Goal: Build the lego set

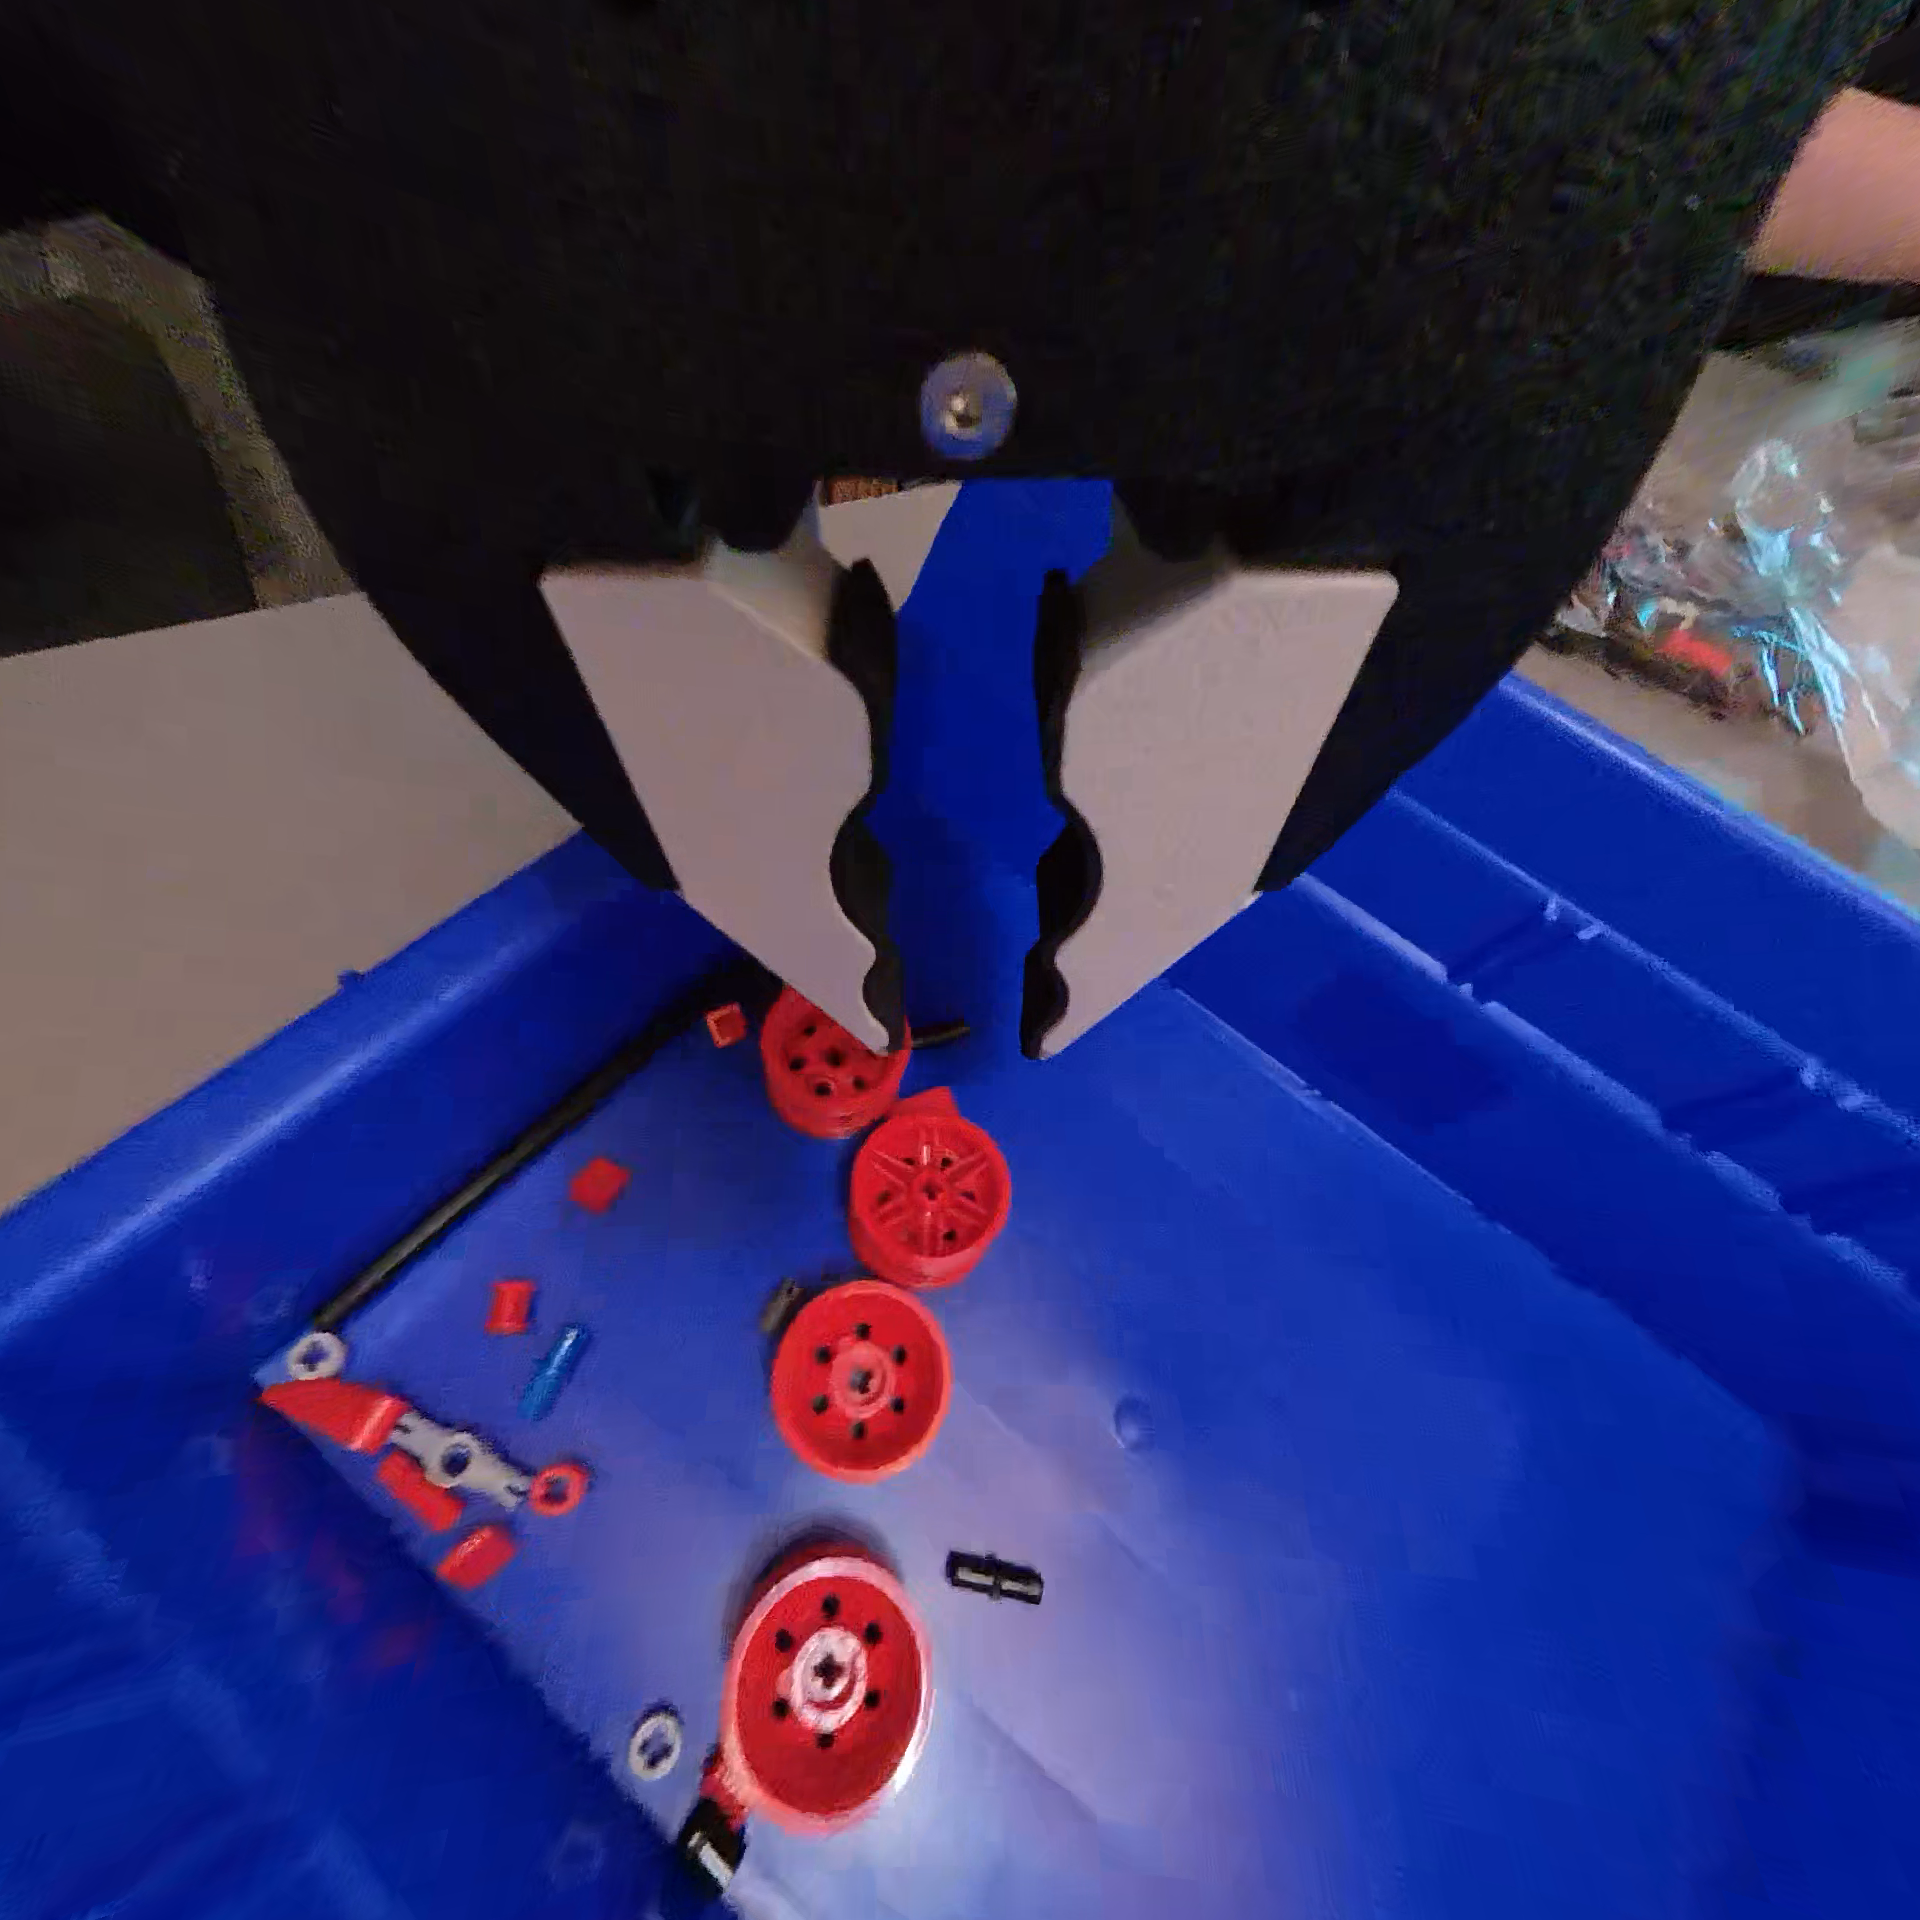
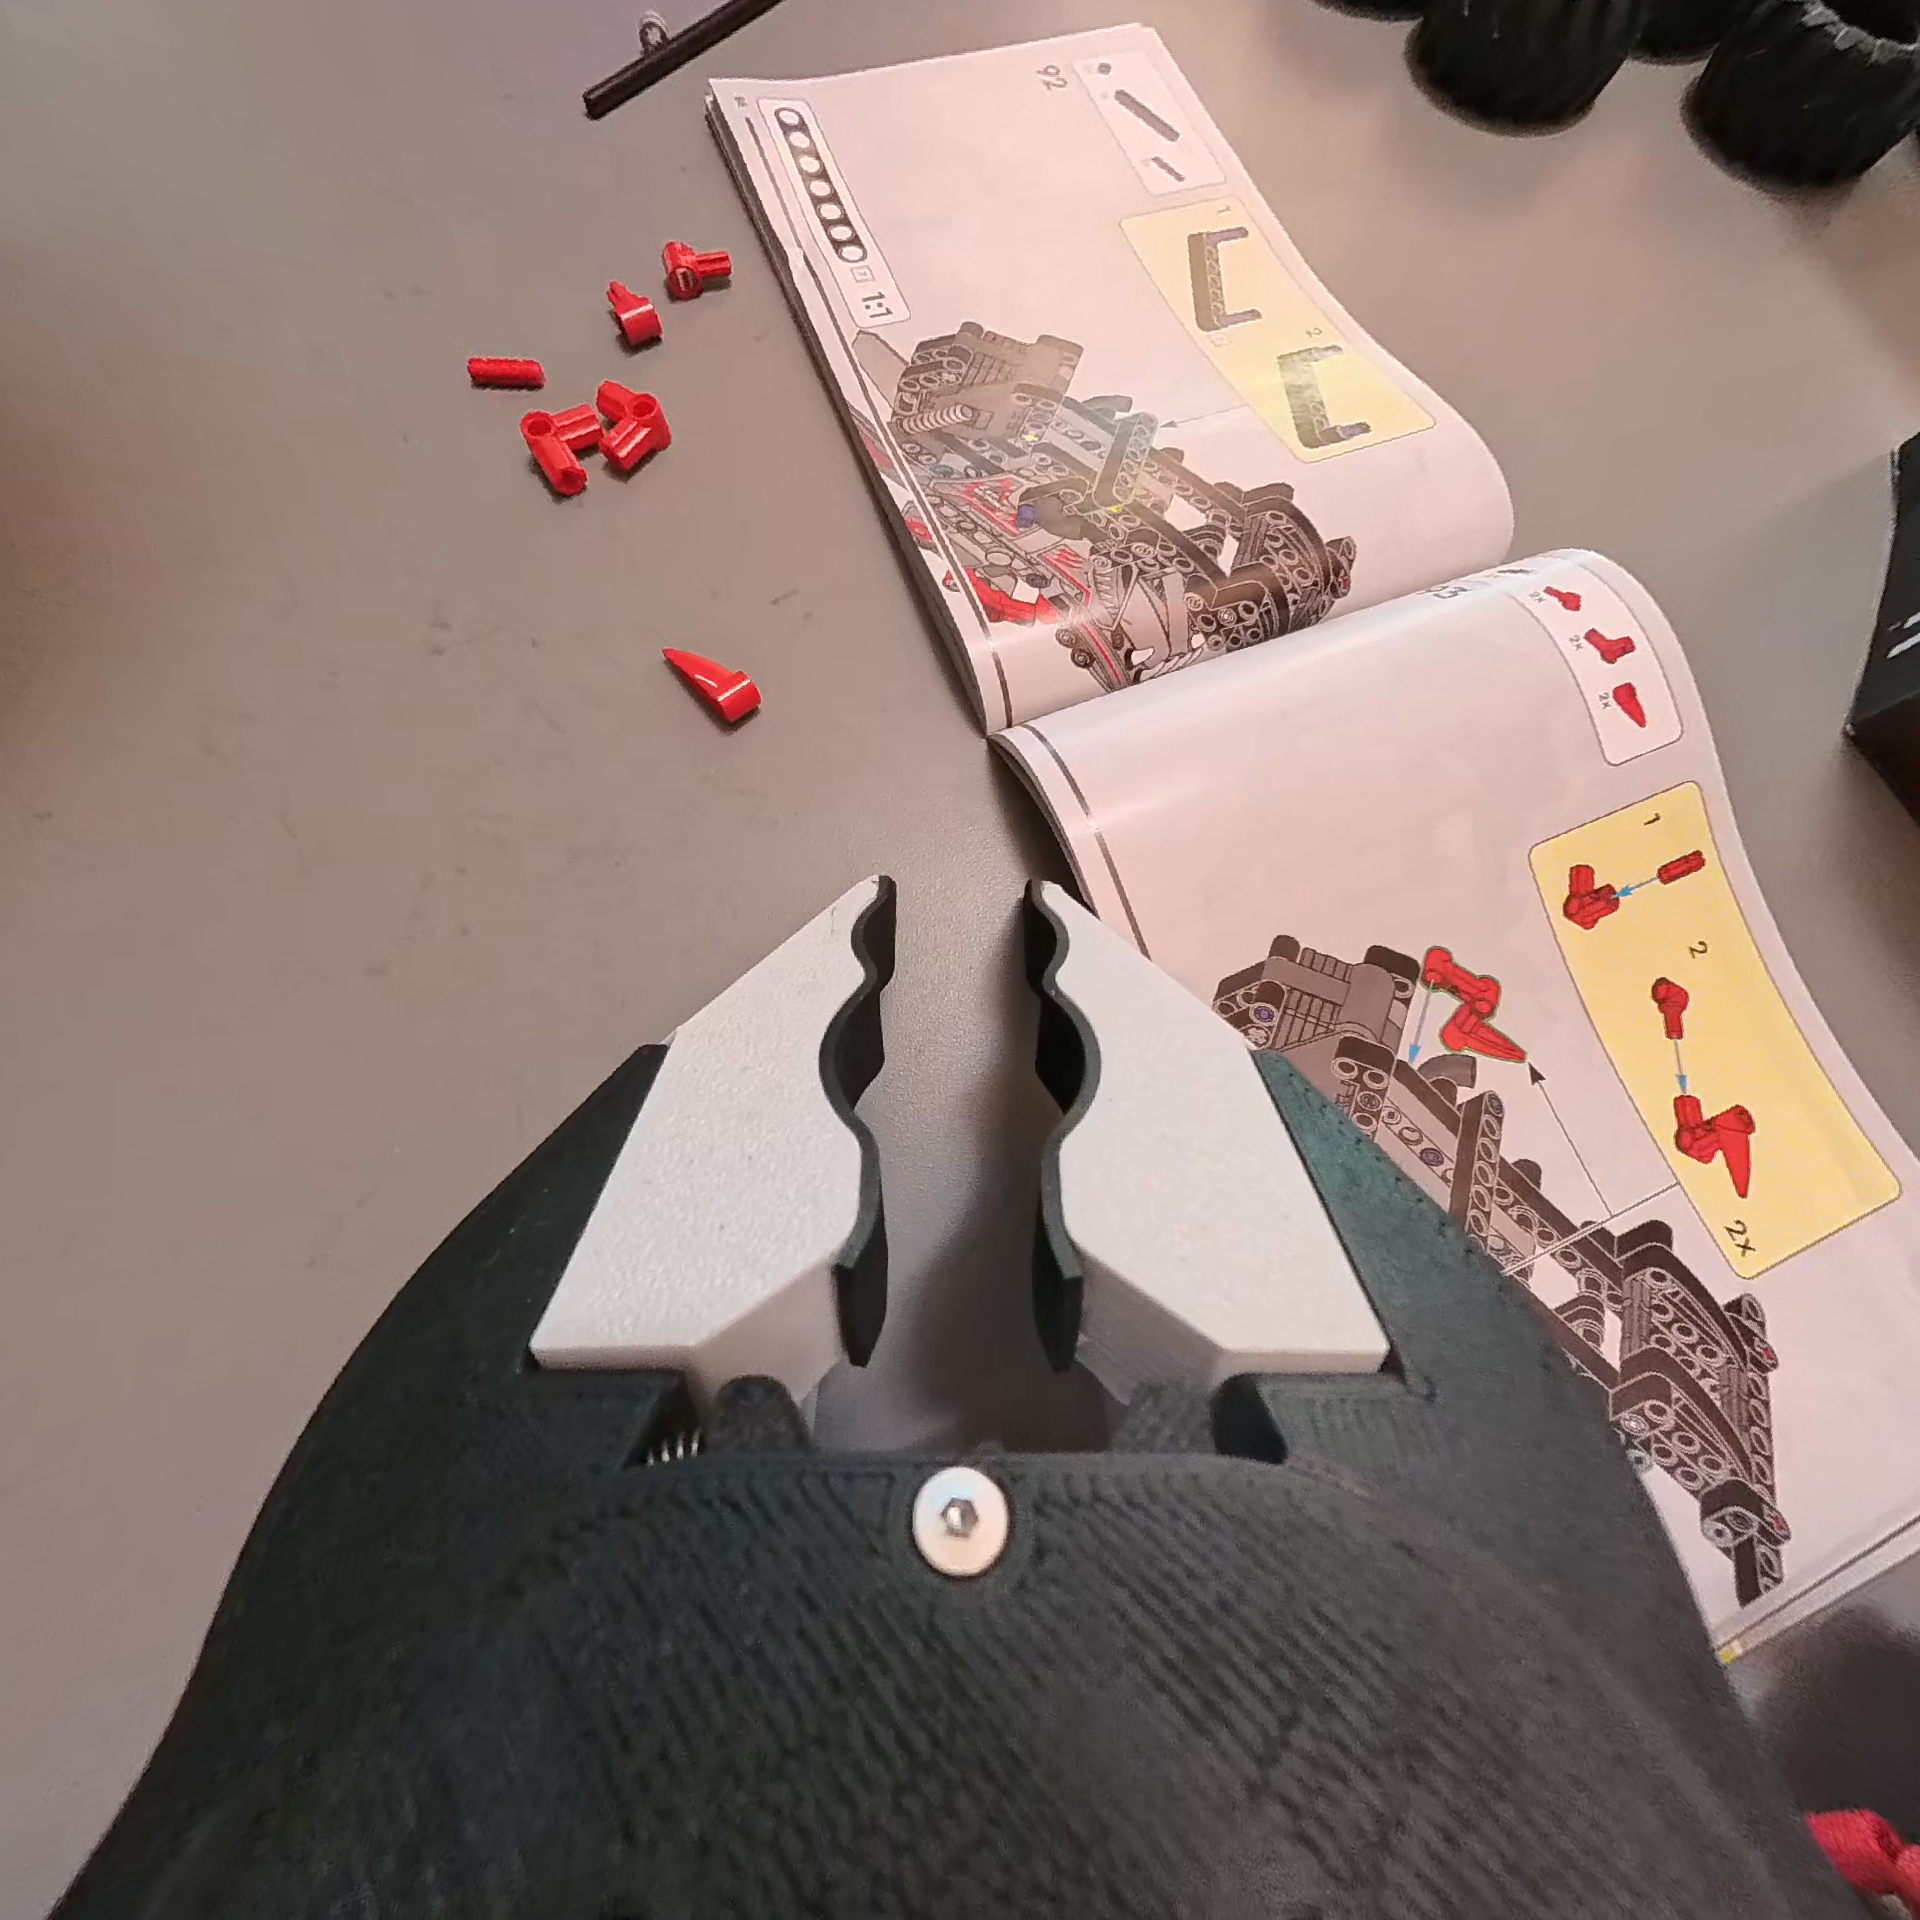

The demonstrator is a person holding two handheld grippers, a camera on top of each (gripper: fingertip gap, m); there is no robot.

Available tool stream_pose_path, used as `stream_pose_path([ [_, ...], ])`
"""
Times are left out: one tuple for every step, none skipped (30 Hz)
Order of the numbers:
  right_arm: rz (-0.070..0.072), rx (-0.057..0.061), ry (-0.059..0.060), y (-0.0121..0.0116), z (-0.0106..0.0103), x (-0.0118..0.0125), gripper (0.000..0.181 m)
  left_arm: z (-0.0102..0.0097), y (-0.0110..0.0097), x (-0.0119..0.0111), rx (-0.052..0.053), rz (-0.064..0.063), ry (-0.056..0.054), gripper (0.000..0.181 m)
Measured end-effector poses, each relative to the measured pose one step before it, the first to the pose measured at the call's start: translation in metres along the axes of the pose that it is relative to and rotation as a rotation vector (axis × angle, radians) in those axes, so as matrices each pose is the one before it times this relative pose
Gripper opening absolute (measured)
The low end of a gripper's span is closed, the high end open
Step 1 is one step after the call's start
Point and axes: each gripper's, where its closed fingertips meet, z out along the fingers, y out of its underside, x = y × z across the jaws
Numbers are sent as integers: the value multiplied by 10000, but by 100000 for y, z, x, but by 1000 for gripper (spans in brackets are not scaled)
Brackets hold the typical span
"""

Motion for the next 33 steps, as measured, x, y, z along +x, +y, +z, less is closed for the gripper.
stream_pose_path([
  [-7, 0, -5, -1, 0, -12, 24, 691, 620, -1, -494, -191, 6, 19],
  [5, -1, -17, 3, -1, -17, 23, 528, 349, -176, -309, -138, -66, 20],
  [21, -3, -19, -1, 6, -1, 23, 260, -130, -358, 36, -172, -122, 12],
  [29, -2, -23, 5, -2, -3, 23, 232, -285, -165, 139, -274, 79, 21],
  [33, -4, -27, 3, 4, 9, 23, 247, -155, 218, 23, -322, 357, 18],
  [37, -4, -30, 9, 11, -8, 23, 137, -265, 328, 71, -188, 376, 12],
  [29, 0, -21, 3, -1, 10, 23, 113, -352, 253, 131, 52, 216, 15],
  [13, -1, -10, -4, 7, -2, 23, 121, -344, 90, 155, 158, 45, 12],
  [8, 1, -6, -1, 1, 6, 23, 90, -145, -74, 26, 39, -61, 12],
  [6, -1, -4, 2, -1, 1, 23, 21, -9, -183, -44, -81, -100, 15],
  [-4, 0, 2, -1, 0, -5, 23, -41, 37, -269, -12, -110, -103, 18],
  [-7, 0, 6, 6, -7, 3, 23, -83, 74, -301, 9, -86, -82, 19],
  [-10, 0, 9, 0, 0, 1, 23, -109, 211, -354, -45, -152, -76, 19],
  [-5, 0, 5, -1, 0, 1, 23, -136, 451, -366, -183, -146, -73, 20],
  [2, 0, 0, 0, 0, -1, 23, -113, 576, -235, -247, 51, -19, 20],
  [0, 0, -1, 0, 0, -1, 23, -35, 589, 13, -237, 193, 80, 20],
  [5, 0, -4, 0, 0, 1, 23, -3, 479, 181, -204, 164, 147, 22],
  [14, 0, -11, 1, 0, 5, 23, -77, 112, 92, -14, 25, 74, 25],
  [10, 0, -7, 1, 0, 2, 23, -165, -350, -75, 210, -62, -46, 25],
  [1, 0, -1, 0, 0, -3, 23, -168, -777, -117, 403, -113, -78, 24],
  [6, 0, -5, -7, 8, 0, 23, -59, -862, 22, 409, -124, 39, 21],
  [19, 0, -15, 2, -1, 6, 23, 77, -636, 159, 270, -63, 152, 18],
  [25, 0, -18, 2, -1, 8, 23, 126, -479, 112, 184, -31, 153, 16],
  [14, -1, -9, 3, -2, 7, 23, 214, -59, -57, -67, -77, 45, 16],
  [-5, -1, 3, 1, 0, -3, 23, 245, 395, -41, -336, -45, 31, 18],
  [-22, 0, 19, 5, -7, -8, 23, 131, 512, 14, -365, 81, -3, 20],
  [-41, 0, 34, -3, -13, 6, 23, -157, 176, -216, -66, 95, -246, 20],
  [-54, 4, 48, -4, -3, -6, 23, -378, -22, -273, 113, 63, -279, 18],
  [-60, 8, 58, -10, -1, 14, 24, -385, -74, -118, 132, -11, -137, 18],
  [-50, 5, 33, -13, -10, -8, 23, -264, -199, 69, 151, -78, 45, 19],
  [-15, 1, -1, 5, 7, -21, 23, -72, -360, 166, 176, -76, 158, 19],
  [30, -4, -34, 9, -3, -9, 23, 140, -281, 108, 91, -35, 163, 18],
  [69, -8, -59, 5, 8, 0, 23, 272, -6, 16, -96, -54, 99, 18],
])
